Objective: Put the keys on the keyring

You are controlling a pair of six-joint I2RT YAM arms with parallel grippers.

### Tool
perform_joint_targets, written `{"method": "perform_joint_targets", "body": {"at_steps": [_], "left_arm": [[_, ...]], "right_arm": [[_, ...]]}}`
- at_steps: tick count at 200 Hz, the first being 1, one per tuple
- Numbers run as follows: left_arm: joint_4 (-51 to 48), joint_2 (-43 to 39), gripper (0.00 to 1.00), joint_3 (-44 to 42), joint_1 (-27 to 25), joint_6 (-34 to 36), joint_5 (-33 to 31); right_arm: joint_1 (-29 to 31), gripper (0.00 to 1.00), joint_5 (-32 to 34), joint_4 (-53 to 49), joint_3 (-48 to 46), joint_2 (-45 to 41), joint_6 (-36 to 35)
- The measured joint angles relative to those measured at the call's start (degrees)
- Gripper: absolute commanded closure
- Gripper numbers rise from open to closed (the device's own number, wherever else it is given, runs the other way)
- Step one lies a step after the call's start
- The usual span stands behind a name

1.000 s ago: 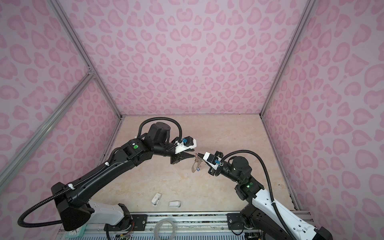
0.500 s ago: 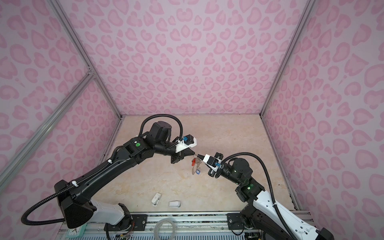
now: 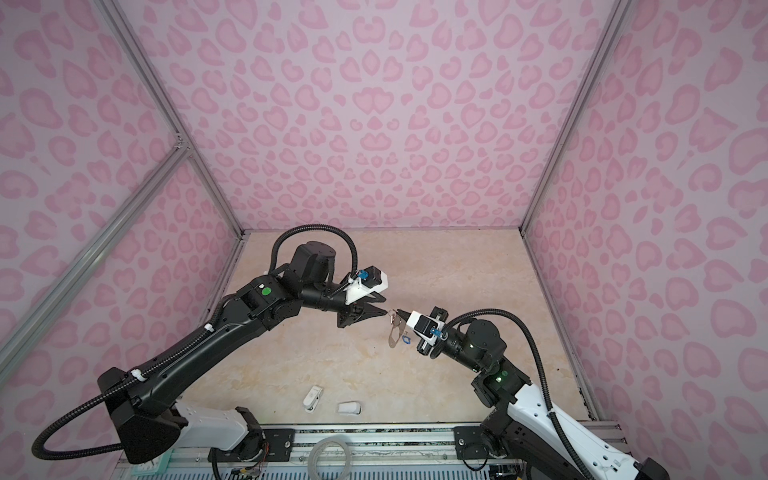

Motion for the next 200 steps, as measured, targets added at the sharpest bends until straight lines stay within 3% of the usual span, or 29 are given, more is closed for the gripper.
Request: {"method": "perform_joint_targets", "body": {"at_steps": [76, 144, 200], "left_arm": [[0.33, 2.12, 0.74, -0.5, 0.0, -2.93, 2.73], [-0.13, 3.43, 0.94, -0.48, 0.0, -2.67, 3.69], [-0.76, 4.26, 0.97, -0.07, 0.07, -1.97, 4.74]], "right_arm": [[0.57, 1.0, 0.57, 0.02, -0.22, -0.68, -0.04], [0.7, 1.0, 0.37, 0.44, -0.76, -1.11, -0.02], [0.7, 1.0, 0.13, 1.2, -1.14, -1.36, -0.04]]}}
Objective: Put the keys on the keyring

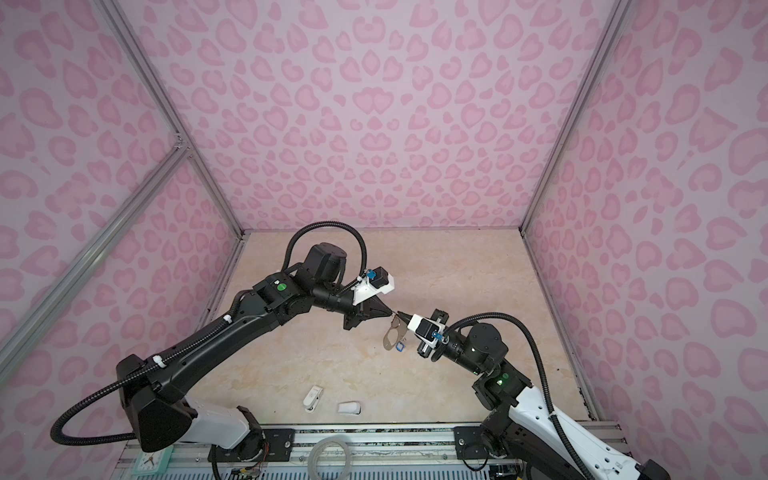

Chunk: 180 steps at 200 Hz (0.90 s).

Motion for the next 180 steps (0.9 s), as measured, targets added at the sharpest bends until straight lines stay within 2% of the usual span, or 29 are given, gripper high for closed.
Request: {"method": "perform_joint_targets", "body": {"at_steps": [86, 93, 110, 125, 180], "left_arm": [[-2.27, 2.36, 0.97, 1.77, 0.02, 0.35, 2.86], [-2.36, 2.47, 0.94, 1.92, 0.02, 0.35, 2.99], [-2.27, 2.43, 0.8, 1.99, 0.02, 0.35, 3.17], [-1.44, 1.66, 0.72, 1.46, -0.07, 0.31, 2.47], [4.5, -6.54, 0.69, -5.14, -0.09, 3.32, -0.52]], "right_arm": [[0.2, 1.0, -1.22, 3.21, -1.14, 0.13, 0.04], [0.2, 1.0, -1.22, 3.87, -1.27, 0.33, 0.04], [0.22, 1.0, -1.2, 4.74, -1.66, 0.52, 0.07], [0.24, 1.0, -1.16, 4.9, -1.99, 0.35, 0.22], [0.33, 1.0, -0.44, 4.92, -2.25, -0.24, 0.72]]}}
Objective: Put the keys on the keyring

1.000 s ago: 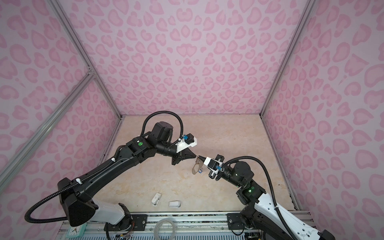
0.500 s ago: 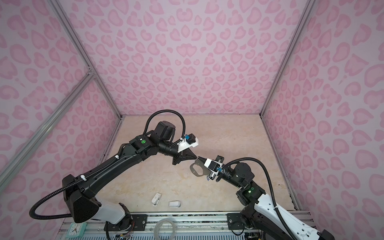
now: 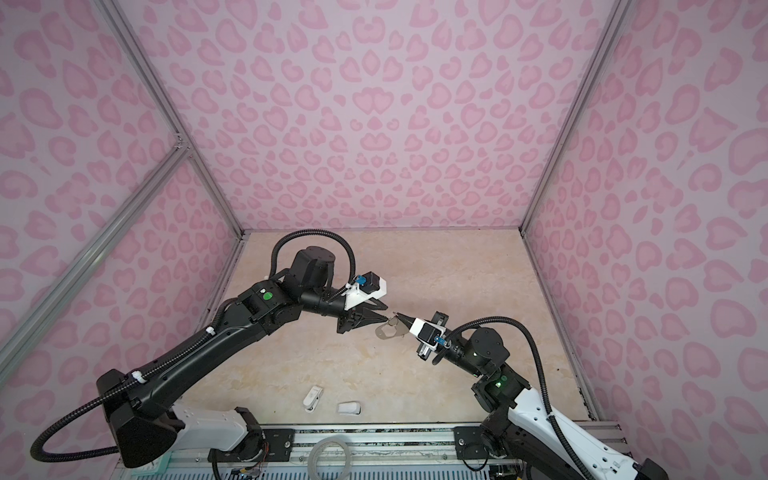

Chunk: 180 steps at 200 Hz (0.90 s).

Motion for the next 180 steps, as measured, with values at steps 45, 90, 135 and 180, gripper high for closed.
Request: {"method": "perform_joint_targets", "body": {"at_steps": [45, 90, 135, 180], "left_arm": [[1.97, -0.37, 0.69, -0.79, -0.04, 3.04, -0.33], [2.27, -0.02, 0.7, -0.76, -0.28, 4.98, -0.15], [2.16, 0.57, 0.75, -0.76, -0.7, 6.38, -0.13], [2.16, 0.76, 0.91, -0.76, -1.05, 7.23, -0.26]], "right_arm": [[-0.11, 1.0, -1.68, 0.7, 0.09, 1.09, 1.55], [-0.11, 1.0, -3.56, 1.49, 0.33, 2.19, 2.95], [-0.11, 1.0, -4.13, 2.01, 0.96, 2.6, 3.43], [-0.15, 1.0, -4.74, 2.03, 1.36, 2.93, 3.98]]}}
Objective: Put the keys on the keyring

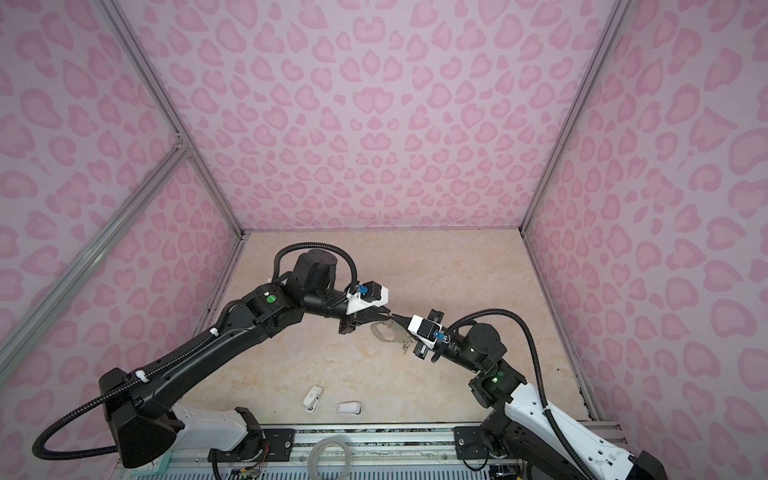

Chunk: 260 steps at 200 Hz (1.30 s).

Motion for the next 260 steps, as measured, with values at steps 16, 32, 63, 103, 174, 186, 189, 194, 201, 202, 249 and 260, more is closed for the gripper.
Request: {"method": "perform_joint_targets", "body": {"at_steps": [16, 32, 63, 103, 174, 186, 189, 194, 201, 202, 249, 260], "left_arm": [[0.02, -0.04, 0.97, 0.02, -0.07, 0.07, -0.09], [-0.02, -0.09, 0.97, 0.04, -0.39, 0.85, -0.9], [-0.59, -0.13, 0.97, 0.83, -2.67, 1.53, -4.63], [-5.03, 0.22, 0.97, 5.88, -6.08, 2.84, -14.97], [-13.44, 5.18, 0.97, 13.7, -10.49, 4.79, -27.82], [-13.97, 5.55, 0.97, 14.49, -10.91, 5.09, -28.83], [-14.12, 5.6, 0.97, 14.62, -10.99, 5.18, -28.96], [-14.25, 5.66, 0.97, 14.78, -11.06, 5.18, -29.42], [-14.56, 5.68, 0.97, 14.95, -11.26, 5.31, -29.81], [-14.6, 5.68, 0.97, 14.97, -11.26, 5.38, -29.9], [-16.39, 6.14, 0.97, 15.72, -12.0, 6.25, -30.8], [-16.48, 6.23, 0.97, 15.76, -12.04, 6.47, -30.84]], "right_arm": [[-0.04, 1.0, -0.26, -0.15, 0.0, 0.04, 0.11], [-0.13, 0.96, -0.11, -0.37, 0.0, 0.02, 0.46], [0.02, 0.73, 2.03, -1.31, 0.07, -1.49, -0.66], [0.02, 0.7, 7.63, -6.36, 1.84, -4.09, -3.21], [0.11, 0.74, 9.49, -9.46, 2.56, -3.96, -5.11], [0.15, 0.75, 9.44, -9.66, 2.56, -3.58, -5.11], [0.15, 0.75, 9.42, -9.75, 2.56, -3.54, -5.11], [0.15, 0.76, 9.31, -9.84, 2.56, -3.48, -5.11], [0.15, 0.78, 9.27, -9.81, 2.56, -3.39, -5.11], [0.15, 0.78, 9.27, -9.81, 2.56, -3.39, -5.11], [0.15, 0.81, 9.25, -9.01, 2.56, -2.43, -5.11], [0.15, 0.81, 9.07, -8.7, 2.56, -2.1, -5.11]]}}
